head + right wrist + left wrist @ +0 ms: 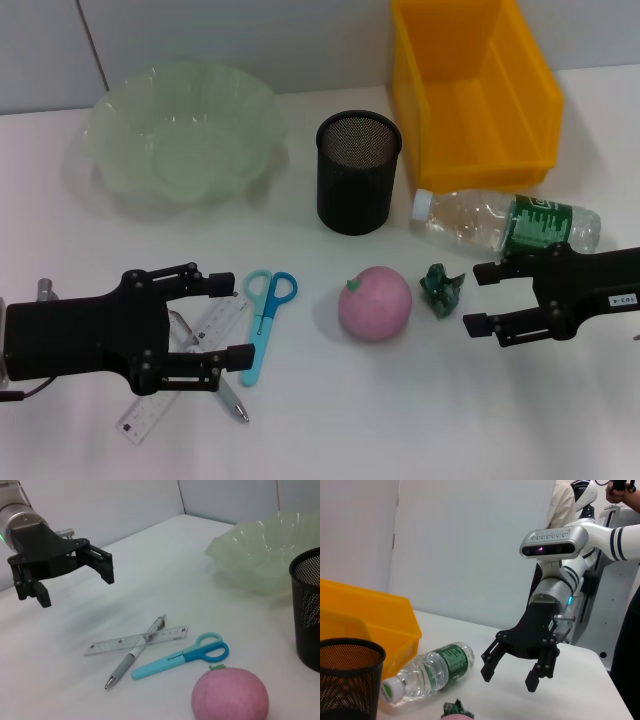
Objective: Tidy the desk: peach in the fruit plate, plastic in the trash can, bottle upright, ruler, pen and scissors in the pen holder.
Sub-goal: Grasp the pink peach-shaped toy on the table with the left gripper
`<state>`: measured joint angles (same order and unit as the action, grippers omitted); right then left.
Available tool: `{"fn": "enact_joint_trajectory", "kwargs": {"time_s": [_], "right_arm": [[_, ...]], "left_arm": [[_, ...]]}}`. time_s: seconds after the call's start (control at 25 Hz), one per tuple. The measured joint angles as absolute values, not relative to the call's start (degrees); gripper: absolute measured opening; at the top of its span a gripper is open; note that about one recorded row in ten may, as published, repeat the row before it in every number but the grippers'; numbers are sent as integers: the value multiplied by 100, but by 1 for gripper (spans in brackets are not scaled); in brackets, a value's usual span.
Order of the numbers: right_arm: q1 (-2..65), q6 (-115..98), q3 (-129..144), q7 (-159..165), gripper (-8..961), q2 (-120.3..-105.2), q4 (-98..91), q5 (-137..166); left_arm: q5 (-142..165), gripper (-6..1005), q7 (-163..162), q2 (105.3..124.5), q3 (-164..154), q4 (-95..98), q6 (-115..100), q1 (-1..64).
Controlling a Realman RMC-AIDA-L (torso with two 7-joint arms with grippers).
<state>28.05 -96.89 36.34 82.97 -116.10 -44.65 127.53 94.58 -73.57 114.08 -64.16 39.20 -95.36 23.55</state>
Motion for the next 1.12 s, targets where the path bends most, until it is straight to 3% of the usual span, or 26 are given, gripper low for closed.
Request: {"fn": "enact_joint_trajectory", "kwargs": {"time_s": [1.12], "right_arm": [[2812,-9691,3603,8303,789,-11610,-4465,12753]], "left_arm": [[9501,859,-7416,11417,-6415,3920,-9536,2440]]}}
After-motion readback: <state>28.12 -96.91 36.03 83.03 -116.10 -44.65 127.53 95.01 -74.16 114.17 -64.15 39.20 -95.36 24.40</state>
